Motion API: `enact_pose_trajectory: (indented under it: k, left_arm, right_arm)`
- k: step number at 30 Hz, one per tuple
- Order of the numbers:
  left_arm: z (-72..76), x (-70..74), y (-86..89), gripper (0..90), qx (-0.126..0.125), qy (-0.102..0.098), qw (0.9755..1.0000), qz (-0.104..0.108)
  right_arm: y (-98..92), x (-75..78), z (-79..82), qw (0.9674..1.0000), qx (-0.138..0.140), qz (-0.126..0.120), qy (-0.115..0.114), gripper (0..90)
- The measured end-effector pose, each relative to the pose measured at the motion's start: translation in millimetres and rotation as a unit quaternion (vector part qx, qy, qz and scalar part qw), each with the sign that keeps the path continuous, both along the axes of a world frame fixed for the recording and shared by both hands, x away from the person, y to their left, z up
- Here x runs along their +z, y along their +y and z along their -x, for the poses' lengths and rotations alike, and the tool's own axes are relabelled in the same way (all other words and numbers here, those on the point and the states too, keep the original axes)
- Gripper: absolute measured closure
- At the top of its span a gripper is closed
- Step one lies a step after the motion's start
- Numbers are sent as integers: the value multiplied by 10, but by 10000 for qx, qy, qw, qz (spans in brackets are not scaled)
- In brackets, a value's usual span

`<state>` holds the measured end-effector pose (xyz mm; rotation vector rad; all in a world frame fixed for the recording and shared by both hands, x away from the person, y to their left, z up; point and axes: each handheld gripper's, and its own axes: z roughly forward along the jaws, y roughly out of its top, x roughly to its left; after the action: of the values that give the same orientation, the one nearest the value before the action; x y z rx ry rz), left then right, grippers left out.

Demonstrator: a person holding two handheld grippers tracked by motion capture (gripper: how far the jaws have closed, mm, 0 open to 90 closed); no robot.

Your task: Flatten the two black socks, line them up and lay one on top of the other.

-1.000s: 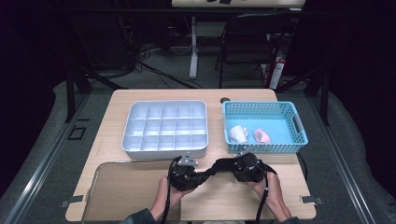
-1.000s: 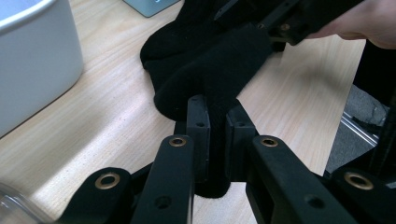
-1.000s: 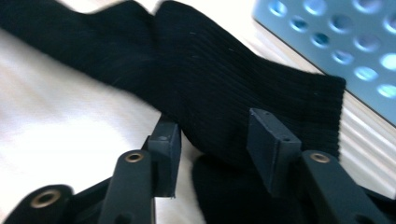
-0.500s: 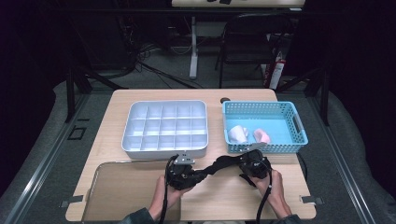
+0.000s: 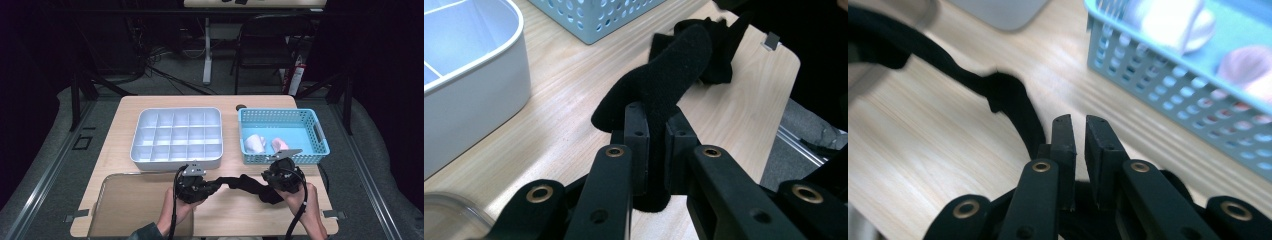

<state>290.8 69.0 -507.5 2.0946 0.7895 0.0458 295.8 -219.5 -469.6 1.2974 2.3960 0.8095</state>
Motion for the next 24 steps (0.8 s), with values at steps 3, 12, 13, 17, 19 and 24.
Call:
enact_pose_trajectory:
  k: [3, 12, 13, 17, 19, 24]
  left_arm:
    - [-2, -2, 7, 836, 41, 20, 10000, -30]
    - [-45, -55, 12, 836, 95, 99, 9999, -49]
    - [-49, -58, 14, 836, 105, 94, 9999, -58]
    - [-65, -79, 20, 836, 154, 103, 9998, -87]
    - [-74, -95, 23, 836, 178, 58, 9997, -141]
    - [-87, -119, 31, 836, 210, 95, 9995, -202]
  right_arm:
    - [7, 29, -22, 9999, 23, 45, 142, 825]
    - [72, -256, 46, 9980, 412, -27, 481, 577]
    - [65, -259, 46, 9979, 391, 57, 505, 578]
    - [30, -356, 4, 9970, 259, 223, 688, 679]
    - [-1, -412, -24, 9971, 174, 352, 654, 786]
    - [-80, -381, -29, 9975, 95, 180, 669, 860]
